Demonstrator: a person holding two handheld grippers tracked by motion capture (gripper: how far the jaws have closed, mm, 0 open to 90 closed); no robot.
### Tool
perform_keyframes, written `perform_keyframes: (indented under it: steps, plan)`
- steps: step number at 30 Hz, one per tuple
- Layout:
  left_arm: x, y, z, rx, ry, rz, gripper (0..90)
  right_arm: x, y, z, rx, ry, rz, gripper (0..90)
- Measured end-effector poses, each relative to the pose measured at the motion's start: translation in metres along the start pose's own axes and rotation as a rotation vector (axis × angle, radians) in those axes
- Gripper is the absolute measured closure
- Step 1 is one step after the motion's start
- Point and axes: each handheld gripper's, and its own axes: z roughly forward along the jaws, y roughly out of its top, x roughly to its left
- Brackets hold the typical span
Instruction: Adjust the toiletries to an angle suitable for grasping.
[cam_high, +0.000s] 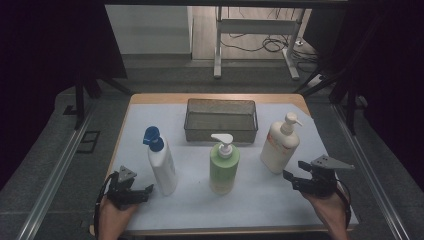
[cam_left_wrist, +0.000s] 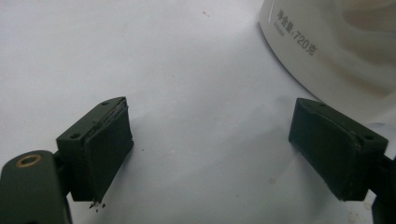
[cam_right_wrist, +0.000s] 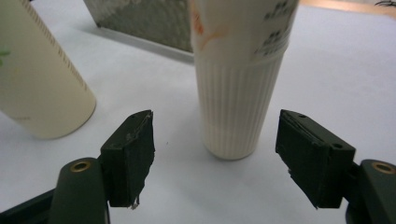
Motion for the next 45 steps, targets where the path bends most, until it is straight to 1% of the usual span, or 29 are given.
perform_keyframes:
  steps: [4, 9, 12, 15, 17, 19, 22, 25, 30, 33, 38, 41, 45]
  plan:
    - [0.0, 0.0, 0.0, 0.0, 0.0, 0.0, 13.0, -0.002, 0.007, -0.001, -0.015, -0.018, -0.002, 25.3]
    - [0.0, 0.0, 0.0, 0.0, 0.0, 0.0, 13.0, -0.002, 0.016, -0.001, -0.028, -0.035, -0.02, 23.6]
    - [0.0, 0.0, 0.0, 0.0, 0.0, 0.0, 13.0, -0.004, 0.022, 0.001, -0.042, -0.04, -0.017, 22.9]
    - [0.0, 0.0, 0.0, 0.001, 0.0, 0.001, 13.0, -0.005, 0.025, 0.003, -0.044, -0.041, -0.015, 22.0]
    - [0.0, 0.0, 0.0, 0.0, 0.0, -0.001, 13.0, -0.006, 0.031, 0.008, -0.052, -0.044, -0.015, 21.2]
    - [0.0, 0.0, 0.0, 0.0, 0.0, 0.0, 13.0, -0.006, 0.033, 0.009, -0.051, -0.046, -0.016, 20.9]
    - [0.0, 0.0, 0.0, 0.0, 0.0, -0.001, 12.9, -0.005, 0.04, 0.015, -0.055, -0.054, -0.028, 20.2]
    - [0.0, 0.0, 0.0, 0.0, 0.0, -0.001, 13.0, -0.005, 0.044, 0.02, -0.05, -0.056, -0.029, 20.1]
    - [0.0, 0.0, 0.0, 0.0, 0.0, 0.0, 13.0, -0.004, 0.051, 0.028, -0.059, -0.065, -0.035, 20.5]
    - [0.0, 0.0, 0.0, 0.0, 0.0, 0.0, 13.0, -0.004, 0.055, 0.032, -0.057, -0.066, -0.031, 21.1]
    - [0.0, 0.0, 0.0, -0.001, 0.0, -0.001, 13.0, -0.004, 0.059, 0.04, -0.058, -0.073, -0.044, 23.4]
    - [0.0, 0.0, 0.0, -0.001, 0.0, -0.001, 13.0, -0.003, 0.062, 0.044, -0.051, -0.072, -0.039, 24.2]
    - [0.0, 0.0, 0.0, -0.001, 0.0, -0.001, 13.0, -0.002, 0.064, 0.049, -0.047, -0.079, -0.046, 27.7]
